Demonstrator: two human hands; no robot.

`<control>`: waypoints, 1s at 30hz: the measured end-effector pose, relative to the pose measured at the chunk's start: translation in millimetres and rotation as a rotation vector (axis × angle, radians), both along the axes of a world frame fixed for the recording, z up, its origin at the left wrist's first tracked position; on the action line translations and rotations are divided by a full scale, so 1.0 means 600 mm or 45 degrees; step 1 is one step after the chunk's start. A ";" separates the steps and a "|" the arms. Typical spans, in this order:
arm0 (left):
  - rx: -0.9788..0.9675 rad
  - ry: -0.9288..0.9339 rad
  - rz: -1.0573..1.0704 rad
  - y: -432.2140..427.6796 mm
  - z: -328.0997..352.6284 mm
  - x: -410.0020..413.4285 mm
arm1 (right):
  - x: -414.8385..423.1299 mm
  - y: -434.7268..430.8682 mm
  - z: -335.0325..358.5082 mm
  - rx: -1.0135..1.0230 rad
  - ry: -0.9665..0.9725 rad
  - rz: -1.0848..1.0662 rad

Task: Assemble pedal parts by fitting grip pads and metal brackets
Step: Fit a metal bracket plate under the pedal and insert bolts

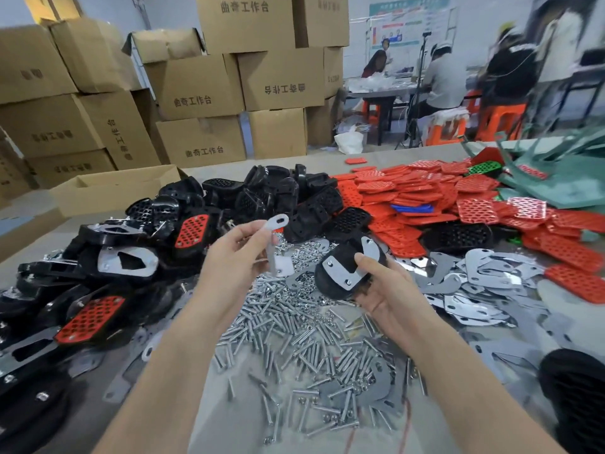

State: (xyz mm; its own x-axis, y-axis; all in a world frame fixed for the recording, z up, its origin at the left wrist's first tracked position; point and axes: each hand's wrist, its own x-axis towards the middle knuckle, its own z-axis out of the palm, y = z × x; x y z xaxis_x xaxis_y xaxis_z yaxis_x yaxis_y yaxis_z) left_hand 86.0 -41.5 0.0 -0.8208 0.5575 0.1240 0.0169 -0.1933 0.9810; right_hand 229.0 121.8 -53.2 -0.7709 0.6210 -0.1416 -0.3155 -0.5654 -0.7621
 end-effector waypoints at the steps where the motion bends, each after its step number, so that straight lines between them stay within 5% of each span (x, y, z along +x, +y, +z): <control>1: 0.007 -0.005 -0.015 0.019 -0.006 0.006 | -0.001 0.002 -0.001 0.019 -0.002 0.006; 8: 0.096 -0.096 -0.026 0.079 -0.056 0.025 | -0.013 0.006 -0.006 0.132 0.011 0.035; 30: -0.087 0.385 -0.034 0.070 -0.063 0.045 | -0.015 0.004 -0.017 0.489 -0.103 0.226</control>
